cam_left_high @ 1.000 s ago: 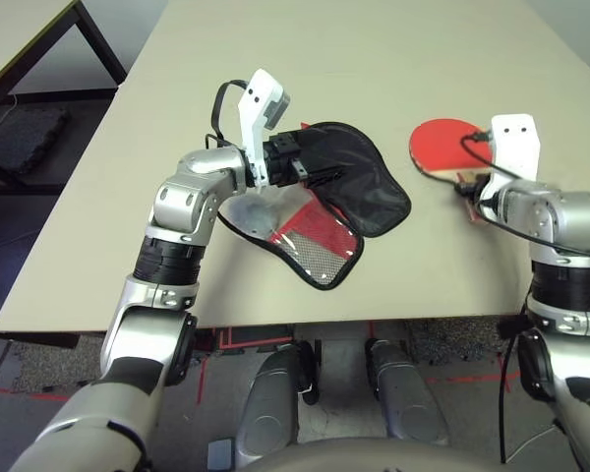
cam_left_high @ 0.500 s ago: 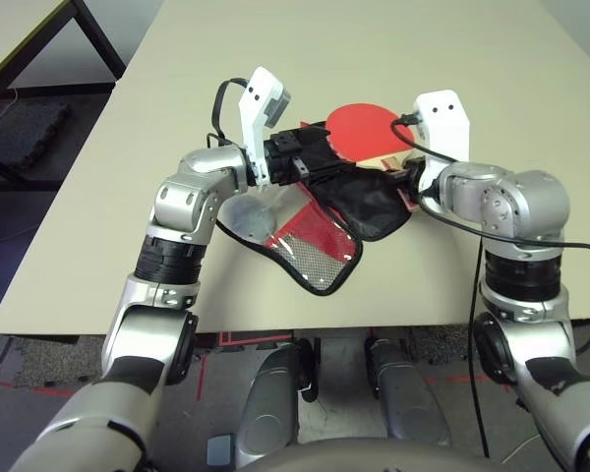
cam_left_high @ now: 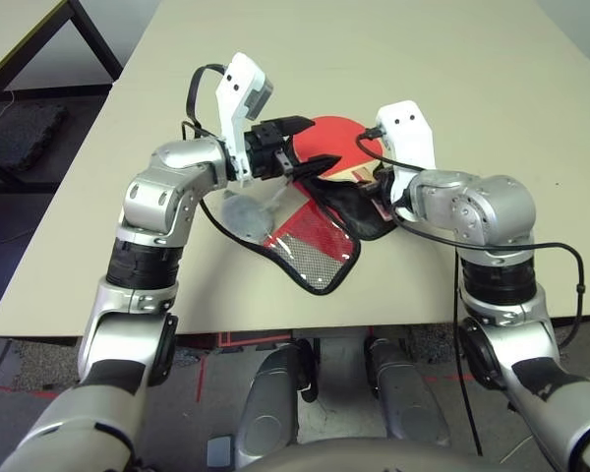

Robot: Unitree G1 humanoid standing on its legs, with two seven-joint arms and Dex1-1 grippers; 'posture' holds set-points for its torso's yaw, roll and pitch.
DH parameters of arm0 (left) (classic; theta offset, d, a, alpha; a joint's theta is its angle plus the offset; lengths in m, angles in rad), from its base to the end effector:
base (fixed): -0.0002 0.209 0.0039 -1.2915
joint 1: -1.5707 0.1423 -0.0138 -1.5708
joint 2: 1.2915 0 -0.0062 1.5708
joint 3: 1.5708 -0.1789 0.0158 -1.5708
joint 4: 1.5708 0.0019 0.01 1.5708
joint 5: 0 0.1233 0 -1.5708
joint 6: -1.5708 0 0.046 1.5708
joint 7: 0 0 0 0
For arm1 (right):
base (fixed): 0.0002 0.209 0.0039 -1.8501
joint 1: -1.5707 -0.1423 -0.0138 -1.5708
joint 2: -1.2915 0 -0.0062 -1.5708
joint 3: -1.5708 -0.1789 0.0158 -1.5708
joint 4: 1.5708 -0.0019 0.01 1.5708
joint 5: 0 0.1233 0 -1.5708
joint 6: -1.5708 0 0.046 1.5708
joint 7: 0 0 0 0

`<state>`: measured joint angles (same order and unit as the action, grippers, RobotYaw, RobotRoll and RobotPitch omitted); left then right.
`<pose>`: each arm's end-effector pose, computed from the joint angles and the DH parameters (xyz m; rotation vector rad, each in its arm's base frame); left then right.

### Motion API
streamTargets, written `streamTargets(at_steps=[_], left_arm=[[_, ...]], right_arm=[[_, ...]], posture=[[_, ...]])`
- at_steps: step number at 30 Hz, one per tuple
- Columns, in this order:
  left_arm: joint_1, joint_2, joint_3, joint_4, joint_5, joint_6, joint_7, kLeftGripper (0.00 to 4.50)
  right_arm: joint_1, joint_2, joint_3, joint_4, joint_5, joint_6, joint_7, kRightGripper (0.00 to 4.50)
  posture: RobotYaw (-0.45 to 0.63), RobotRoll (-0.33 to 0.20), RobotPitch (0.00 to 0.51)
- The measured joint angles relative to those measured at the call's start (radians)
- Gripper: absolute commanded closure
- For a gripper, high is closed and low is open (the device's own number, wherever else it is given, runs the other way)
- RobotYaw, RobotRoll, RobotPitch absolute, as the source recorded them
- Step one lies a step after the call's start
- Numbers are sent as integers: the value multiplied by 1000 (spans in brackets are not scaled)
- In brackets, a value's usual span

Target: Store the ping-pong paddle in its case and zip it.

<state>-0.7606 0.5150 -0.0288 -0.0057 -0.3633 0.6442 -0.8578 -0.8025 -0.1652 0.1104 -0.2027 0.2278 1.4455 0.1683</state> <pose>0.2852 0.1896 0.2211 0.2315 -0.0057 -0.9741 0.2648 -0.1075 0.1965 -0.1887 0.5076 0.4725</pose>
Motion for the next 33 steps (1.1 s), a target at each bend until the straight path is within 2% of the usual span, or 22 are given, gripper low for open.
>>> streamTargets(at_steps=[13,25,27,33], left_arm=[[13,14,14,-44,-22,25,32,0],[19,16,14,-54,-35,32,45,0],[19,16,14,-54,-35,32,45,0],[15,21,14,-51,-35,32,42,0]], right_arm=[[13,-13,44,136,-18,-156,37,3292],[24,-25,55,151,-42,-193,51,3292],[26,-26,55,151,-42,-193,52,2559],[31,-39,55,130,-40,-192,68,799]], posture=[[14,0,196],[4,0,203],[4,0,201],[6,0,197]])
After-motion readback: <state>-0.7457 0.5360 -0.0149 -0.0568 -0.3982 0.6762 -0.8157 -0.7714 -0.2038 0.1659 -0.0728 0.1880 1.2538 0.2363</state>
